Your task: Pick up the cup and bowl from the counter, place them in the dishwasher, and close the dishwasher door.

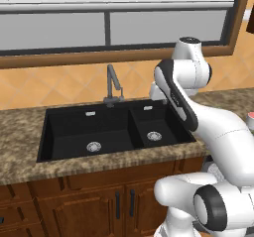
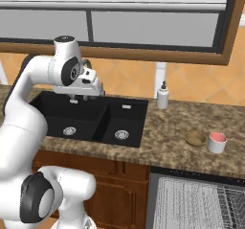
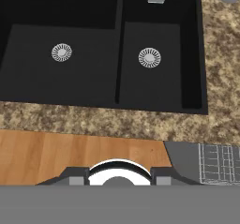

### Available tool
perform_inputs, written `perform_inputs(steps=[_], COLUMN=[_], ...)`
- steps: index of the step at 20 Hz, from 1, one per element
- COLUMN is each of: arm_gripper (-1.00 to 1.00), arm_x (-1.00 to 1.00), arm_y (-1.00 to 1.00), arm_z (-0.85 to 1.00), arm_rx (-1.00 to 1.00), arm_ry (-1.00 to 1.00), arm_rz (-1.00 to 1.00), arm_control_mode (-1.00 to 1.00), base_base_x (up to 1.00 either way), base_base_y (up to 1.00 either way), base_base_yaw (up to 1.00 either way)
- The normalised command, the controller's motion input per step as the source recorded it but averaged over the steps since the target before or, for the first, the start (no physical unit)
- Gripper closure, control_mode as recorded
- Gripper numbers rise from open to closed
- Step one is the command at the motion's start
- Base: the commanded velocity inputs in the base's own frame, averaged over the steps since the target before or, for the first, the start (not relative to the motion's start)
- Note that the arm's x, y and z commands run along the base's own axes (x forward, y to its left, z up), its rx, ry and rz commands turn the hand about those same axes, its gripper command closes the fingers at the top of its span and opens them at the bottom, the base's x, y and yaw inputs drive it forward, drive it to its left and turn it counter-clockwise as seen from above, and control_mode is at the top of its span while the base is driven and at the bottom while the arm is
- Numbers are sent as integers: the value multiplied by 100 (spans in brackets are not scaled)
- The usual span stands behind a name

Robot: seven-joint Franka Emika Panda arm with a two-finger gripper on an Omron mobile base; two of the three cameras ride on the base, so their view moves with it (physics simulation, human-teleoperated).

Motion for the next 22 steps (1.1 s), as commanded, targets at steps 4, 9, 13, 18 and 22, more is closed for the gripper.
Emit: perform_inputs(steps=[4, 9, 13, 18, 22], arm_gripper=[-100, -100, -100, -100, -100], arm_x=[-22, -50, -8, 0, 0], arm_y=[-4, -46, -16, -4, 0], arm_z=[-5, -21, -15, -1, 0], arm_rx=[0, 1, 0, 1, 0], arm_ry=[-4, -15, -9, 0, 0], arm_rz=[0, 0, -2, 0, 0], arm_control_mode=[-100, -100, -100, -100, 100], base_base_x=[0, 0, 0, 0, -7], base_base_y=[0, 0, 0, 0, 6], base_base_yaw=[0, 0, 0, 0, -1])
